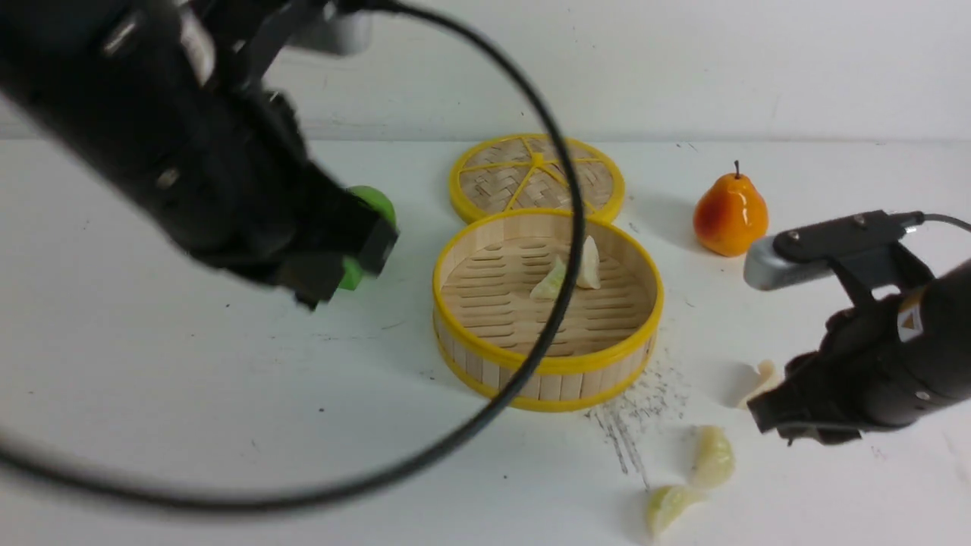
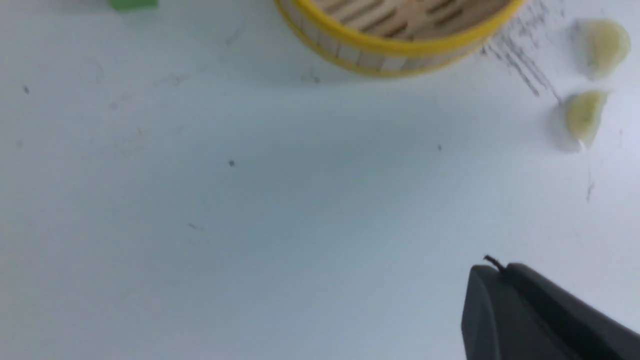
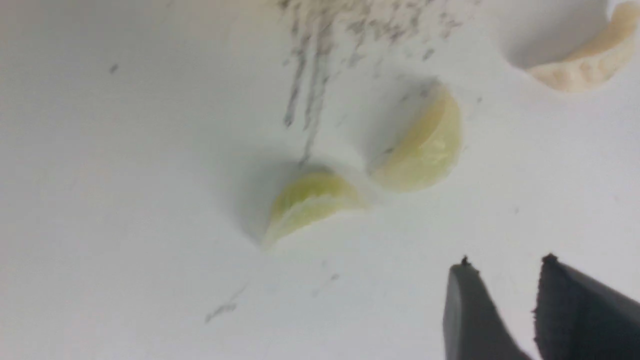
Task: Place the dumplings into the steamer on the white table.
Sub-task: 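Reach for and grasp a dumpling lying on the table beside the steamer, then place the dumpling in the bamboo steamer basket with the right gripper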
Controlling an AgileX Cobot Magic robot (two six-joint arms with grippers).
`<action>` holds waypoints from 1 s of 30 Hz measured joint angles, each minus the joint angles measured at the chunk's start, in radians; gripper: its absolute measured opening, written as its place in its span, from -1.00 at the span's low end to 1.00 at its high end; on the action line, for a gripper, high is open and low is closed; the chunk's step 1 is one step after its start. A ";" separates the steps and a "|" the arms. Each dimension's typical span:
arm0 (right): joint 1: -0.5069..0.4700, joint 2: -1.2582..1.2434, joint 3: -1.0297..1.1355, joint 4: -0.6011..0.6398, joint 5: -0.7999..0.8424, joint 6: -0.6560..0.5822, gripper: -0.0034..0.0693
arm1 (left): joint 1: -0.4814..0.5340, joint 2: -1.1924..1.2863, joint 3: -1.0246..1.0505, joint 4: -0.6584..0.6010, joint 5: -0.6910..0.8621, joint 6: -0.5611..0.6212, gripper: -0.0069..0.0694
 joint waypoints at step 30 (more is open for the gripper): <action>-0.158 0.561 -0.483 0.066 0.028 0.001 -0.37 | 0.000 -0.499 0.497 -0.013 -0.180 -0.001 -0.86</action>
